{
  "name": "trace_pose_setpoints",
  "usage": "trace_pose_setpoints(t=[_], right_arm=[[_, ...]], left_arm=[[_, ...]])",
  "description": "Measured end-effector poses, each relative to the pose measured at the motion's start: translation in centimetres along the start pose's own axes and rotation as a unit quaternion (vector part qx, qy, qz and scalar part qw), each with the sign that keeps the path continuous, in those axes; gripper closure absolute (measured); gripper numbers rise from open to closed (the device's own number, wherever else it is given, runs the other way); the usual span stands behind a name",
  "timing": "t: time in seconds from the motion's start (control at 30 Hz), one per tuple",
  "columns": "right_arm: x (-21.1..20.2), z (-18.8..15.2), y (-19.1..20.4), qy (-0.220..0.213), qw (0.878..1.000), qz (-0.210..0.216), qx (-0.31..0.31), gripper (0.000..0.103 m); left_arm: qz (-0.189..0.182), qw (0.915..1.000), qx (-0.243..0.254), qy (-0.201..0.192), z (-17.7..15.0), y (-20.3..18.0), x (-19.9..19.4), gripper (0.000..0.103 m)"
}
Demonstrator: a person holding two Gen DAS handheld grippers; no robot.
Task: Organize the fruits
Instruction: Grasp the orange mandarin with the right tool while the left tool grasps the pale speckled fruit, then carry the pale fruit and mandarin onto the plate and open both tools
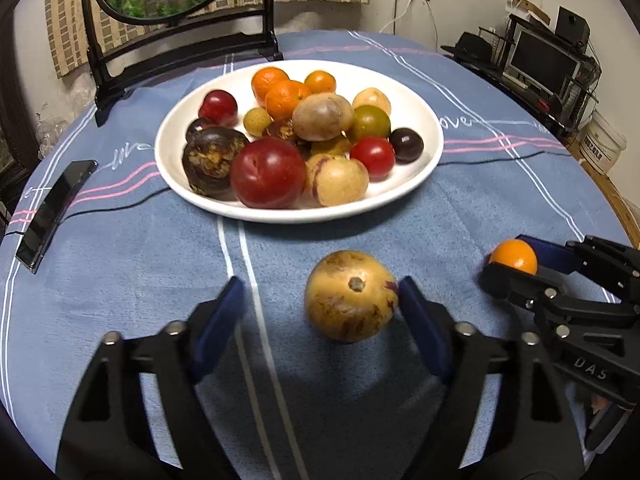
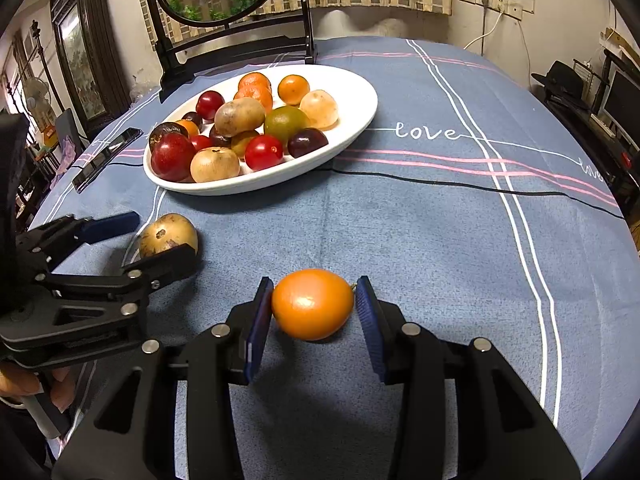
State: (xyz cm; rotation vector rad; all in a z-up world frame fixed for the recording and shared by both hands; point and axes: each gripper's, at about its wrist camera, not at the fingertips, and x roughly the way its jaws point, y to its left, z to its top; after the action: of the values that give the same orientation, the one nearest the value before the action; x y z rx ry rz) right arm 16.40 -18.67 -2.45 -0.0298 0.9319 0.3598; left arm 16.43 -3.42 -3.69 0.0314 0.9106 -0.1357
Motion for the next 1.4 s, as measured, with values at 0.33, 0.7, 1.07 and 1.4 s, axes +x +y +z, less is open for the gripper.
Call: trace_pose_setpoints(t=[0.33,0.7,1.07,1.4], right_arm=[[0.0,0.0,0.1,0.001,1.0,0.0,-0.001,0.06],[-0.4,-0.2,0.4,-0.007,1.0,-0.001,-0.007,0.06],[-4.1,5.0,3.7,-0.095,0.992,0.015,-0.076,0.06],[-0.2,2.6,0.7,0.022,0.996,-0.037,-0.081,0.053]], left_arm=[[-0.011,0.9999,0.012,0.005,-0.3,-0.5,0.4,0.044],[-0.038,0.9991,0.016,0.008,-0.5,-0.8,-0.3,0.059],[-0.012,0.9979,-0.016,-0.062,4.4,2.3,-4.4,0.059],[-0.014,0.9978,-0.049,-0.042,5.5,4.5,-2.5,0.059]])
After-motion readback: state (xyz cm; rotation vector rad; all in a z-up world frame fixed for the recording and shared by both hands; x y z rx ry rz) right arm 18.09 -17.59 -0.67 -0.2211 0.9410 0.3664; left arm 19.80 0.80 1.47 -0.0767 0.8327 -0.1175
